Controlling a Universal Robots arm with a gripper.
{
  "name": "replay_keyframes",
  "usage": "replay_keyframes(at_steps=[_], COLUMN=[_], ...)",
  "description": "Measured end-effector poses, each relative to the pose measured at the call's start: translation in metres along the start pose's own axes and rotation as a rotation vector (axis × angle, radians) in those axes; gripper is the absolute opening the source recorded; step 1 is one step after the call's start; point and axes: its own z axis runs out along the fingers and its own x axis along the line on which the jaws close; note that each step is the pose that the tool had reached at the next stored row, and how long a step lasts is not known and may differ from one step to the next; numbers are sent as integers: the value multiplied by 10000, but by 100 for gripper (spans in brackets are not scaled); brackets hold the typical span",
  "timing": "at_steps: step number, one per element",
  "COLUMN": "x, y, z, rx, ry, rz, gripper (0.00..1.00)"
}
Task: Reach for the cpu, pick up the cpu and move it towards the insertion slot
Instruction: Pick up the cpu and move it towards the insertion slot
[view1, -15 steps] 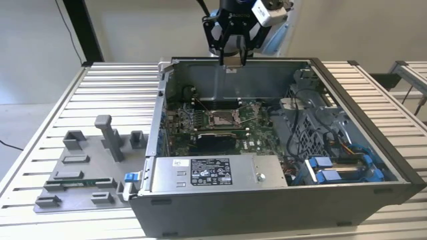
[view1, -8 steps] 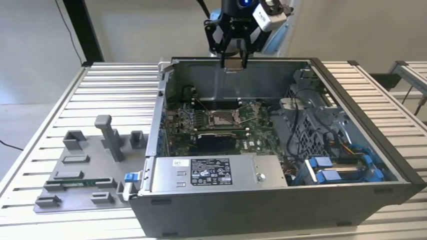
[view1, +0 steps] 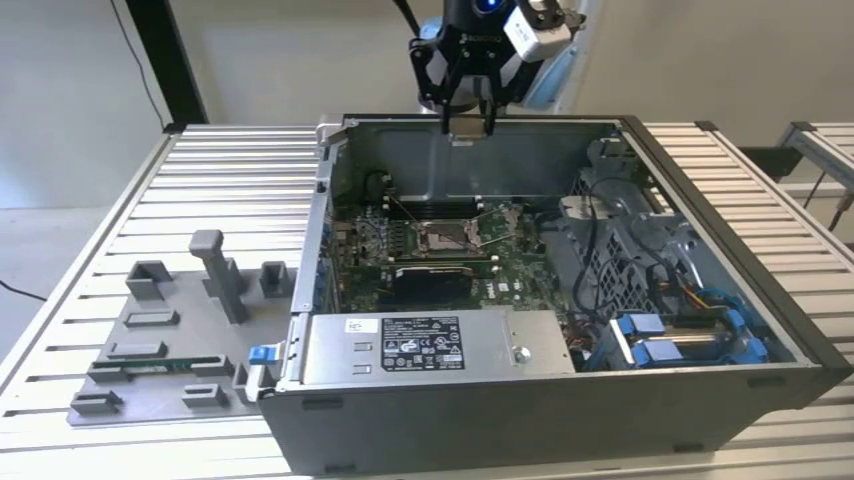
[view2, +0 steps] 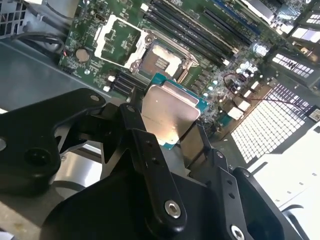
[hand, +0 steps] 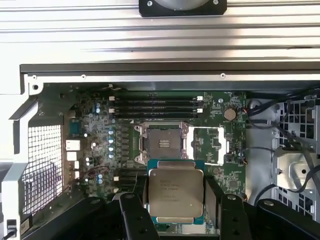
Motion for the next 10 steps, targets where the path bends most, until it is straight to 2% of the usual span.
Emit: replay_keyframes(at_steps=[10], x=[-18], y=[28], z=[3], rx=[0], ry=[0], rz=[10], gripper=[0])
